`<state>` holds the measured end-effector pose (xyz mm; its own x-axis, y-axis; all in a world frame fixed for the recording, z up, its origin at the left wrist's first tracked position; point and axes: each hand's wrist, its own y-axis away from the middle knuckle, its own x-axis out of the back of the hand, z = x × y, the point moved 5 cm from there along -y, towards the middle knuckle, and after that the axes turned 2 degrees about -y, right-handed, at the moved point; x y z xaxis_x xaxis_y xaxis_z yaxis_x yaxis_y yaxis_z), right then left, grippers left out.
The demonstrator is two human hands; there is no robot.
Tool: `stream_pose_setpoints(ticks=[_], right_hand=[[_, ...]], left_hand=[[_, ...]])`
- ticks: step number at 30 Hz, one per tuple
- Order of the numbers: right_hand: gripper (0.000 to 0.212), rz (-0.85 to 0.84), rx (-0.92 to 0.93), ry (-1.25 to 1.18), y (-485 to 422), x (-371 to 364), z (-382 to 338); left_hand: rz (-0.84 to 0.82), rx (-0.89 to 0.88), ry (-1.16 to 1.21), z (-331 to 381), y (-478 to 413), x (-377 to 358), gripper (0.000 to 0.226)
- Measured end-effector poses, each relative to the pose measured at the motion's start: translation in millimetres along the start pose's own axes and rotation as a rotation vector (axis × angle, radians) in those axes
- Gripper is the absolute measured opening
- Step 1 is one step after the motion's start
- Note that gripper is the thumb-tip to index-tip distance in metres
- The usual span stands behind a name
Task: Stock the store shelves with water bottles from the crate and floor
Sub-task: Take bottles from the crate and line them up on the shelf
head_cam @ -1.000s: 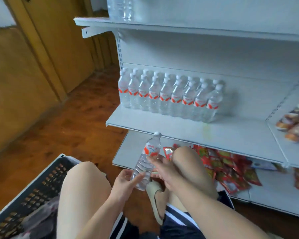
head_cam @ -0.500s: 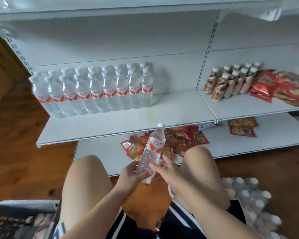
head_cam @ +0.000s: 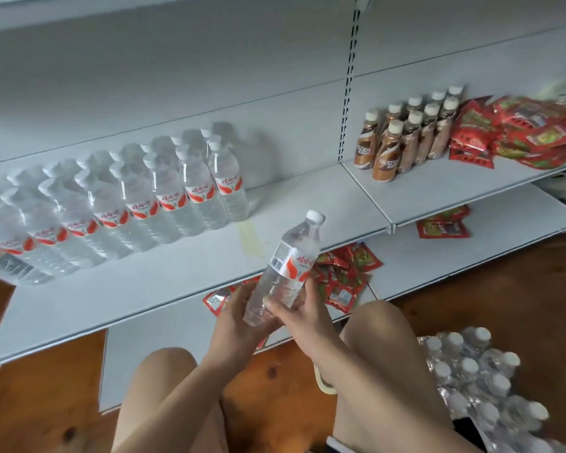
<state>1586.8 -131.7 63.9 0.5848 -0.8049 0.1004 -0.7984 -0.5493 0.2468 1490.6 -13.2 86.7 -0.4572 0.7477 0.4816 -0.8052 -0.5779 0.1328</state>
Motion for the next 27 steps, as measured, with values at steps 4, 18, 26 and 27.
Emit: stream_pose_setpoints(ticks=[4,18,26,27], right_hand=[[0.067,0.062,0.073,-0.011,-63,2,-18],[0.077,0.067,0.348,0.445,-246,-16,-70],[0.068,-0.005,0.328,0.618,-317,-46,-98],[0.063,-0.004,0.313,0.656,-321,-49,-101]], left_hand=[[-0.069,-0.126,-0.094,8,-64,13,0.077],[0.012,-0.177,-0.805,-77,-159,42,0.069],[0.010,-0.179,-0.830,-78,-160,42,0.065],[0.010,-0.179,-0.839,-78,-161,43,0.065]])
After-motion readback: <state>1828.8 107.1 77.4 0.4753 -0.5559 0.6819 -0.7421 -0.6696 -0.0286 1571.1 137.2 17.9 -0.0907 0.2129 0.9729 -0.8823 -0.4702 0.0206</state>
